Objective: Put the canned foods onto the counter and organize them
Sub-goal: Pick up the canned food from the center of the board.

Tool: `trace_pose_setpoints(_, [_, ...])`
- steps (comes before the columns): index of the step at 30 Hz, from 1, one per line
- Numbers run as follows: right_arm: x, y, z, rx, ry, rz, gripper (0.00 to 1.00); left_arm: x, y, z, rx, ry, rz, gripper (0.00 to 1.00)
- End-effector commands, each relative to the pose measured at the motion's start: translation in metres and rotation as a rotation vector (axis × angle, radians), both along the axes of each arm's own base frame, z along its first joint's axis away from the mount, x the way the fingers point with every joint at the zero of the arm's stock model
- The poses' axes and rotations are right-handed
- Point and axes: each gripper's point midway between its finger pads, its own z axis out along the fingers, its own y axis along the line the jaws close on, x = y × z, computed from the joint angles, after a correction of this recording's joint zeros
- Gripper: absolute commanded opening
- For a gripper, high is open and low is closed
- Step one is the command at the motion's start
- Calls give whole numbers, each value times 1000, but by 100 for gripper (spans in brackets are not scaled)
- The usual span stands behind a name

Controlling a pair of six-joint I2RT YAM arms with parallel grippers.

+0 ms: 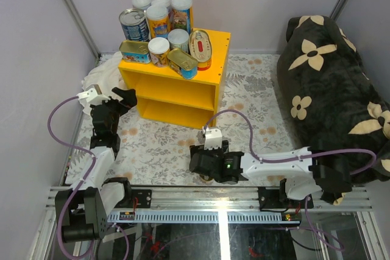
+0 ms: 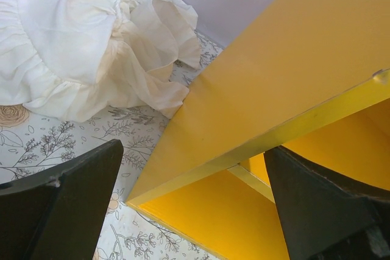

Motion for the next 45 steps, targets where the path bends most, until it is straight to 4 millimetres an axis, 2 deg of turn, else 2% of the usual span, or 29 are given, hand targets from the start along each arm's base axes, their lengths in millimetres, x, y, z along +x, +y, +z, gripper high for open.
trace_pose_setpoints(1, [3,-10,-6,-121,-33,-48,99,0,5,10,23,-51,11,100])
trace_pose_setpoints(6, [3,-22,-10,-161,-40,-65,99,3,4,6,27,-40,6,100])
trace_pose_setpoints(13, [3,-35,-26,-238,-47,-49,99,4,6,2,38,-28,11,100])
trace_pose_setpoints(17, [6,-43,-24,-245,-72,-32,99,4,6,1,41,-27,12,100])
trace_pose_setpoints(21, [14,-53,-30,-239,-55,-5,99,5,6,0,42,-23,10,100])
trace_pose_setpoints(25, [25,-55,-41,-177,-11,56,98,5,5,-1,41,-20,5,100])
trace_pose_setpoints(30, [40,-55,-45,-206,-7,100,96,5,5,0,40,-22,5,100])
trace_pose_setpoints(35, [42,-34,-35,-146,4,156,94,5,5,2,41,-25,7,100])
trace_pose_setpoints(37, [43,-32,-35,-138,1,158,92,5,6,3,43,-25,10,100])
trace_pose_setpoints(45, [41,-56,-51,-152,27,93,92,6,6,1,47,-22,9,100])
